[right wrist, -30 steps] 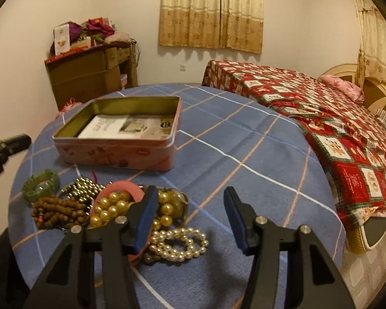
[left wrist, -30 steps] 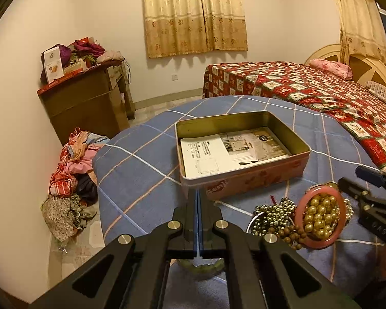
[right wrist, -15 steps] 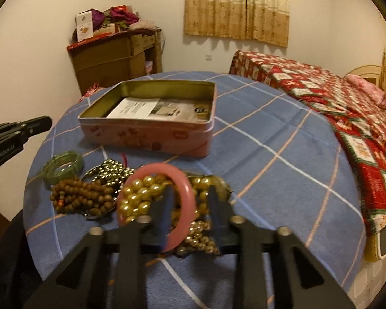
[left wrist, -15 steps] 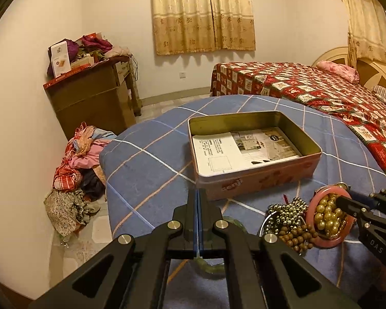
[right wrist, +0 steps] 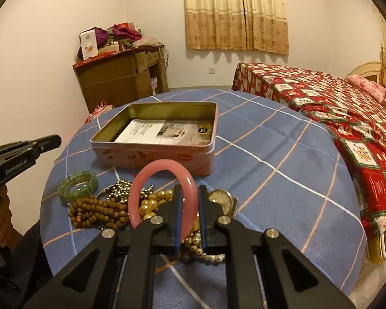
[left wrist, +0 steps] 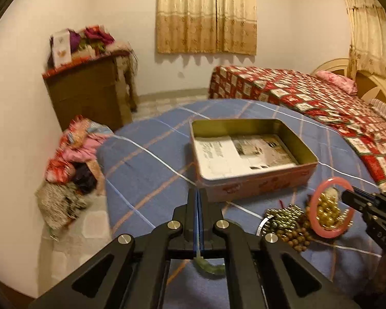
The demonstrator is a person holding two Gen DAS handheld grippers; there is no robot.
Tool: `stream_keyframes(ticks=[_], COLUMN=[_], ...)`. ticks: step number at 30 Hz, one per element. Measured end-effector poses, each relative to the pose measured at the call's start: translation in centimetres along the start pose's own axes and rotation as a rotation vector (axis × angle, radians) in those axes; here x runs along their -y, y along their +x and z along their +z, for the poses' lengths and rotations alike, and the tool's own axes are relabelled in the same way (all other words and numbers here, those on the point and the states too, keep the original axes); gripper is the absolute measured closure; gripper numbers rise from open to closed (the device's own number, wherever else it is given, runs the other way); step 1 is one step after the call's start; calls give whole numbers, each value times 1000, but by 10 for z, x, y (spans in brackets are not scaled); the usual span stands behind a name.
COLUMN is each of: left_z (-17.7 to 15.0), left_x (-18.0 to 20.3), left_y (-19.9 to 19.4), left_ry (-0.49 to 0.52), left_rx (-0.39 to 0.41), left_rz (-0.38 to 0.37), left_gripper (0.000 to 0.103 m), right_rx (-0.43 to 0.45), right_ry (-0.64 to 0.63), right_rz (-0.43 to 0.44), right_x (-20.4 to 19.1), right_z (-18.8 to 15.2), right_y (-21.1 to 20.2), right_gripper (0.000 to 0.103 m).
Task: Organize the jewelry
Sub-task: 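Lift the green bangle with the left gripper while the right gripper lifts the pink bangle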
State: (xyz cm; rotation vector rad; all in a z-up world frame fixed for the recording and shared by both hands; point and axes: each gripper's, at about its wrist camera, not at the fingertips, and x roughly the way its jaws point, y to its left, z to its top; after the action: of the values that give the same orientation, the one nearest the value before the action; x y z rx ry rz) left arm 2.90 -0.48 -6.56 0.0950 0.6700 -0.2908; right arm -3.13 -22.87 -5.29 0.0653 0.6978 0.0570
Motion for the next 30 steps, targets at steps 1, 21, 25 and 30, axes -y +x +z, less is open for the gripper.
stream_keyframes(ticks=[1, 21, 25, 30], left_z=[-2, -22, -21, -24], left_x=[1, 38, 38, 38], left_y=[3, 25, 22, 30], left_ry=[0, 61, 49, 67], left_rx=[-16, -152, -132, -152], left_rz=[-8, -98, -95, -35], left_gripper=[103, 50, 37, 37], right_rx=[-2, -20, -19, -16], right_ry=[5, -10, -11, -10], right_rz=[1, 16, 16, 15], right_x=[1, -4, -4, -5], right_z=[0, -7, -7, -7], right_y=[1, 8, 8, 8], right_gripper=[90, 90, 90, 90])
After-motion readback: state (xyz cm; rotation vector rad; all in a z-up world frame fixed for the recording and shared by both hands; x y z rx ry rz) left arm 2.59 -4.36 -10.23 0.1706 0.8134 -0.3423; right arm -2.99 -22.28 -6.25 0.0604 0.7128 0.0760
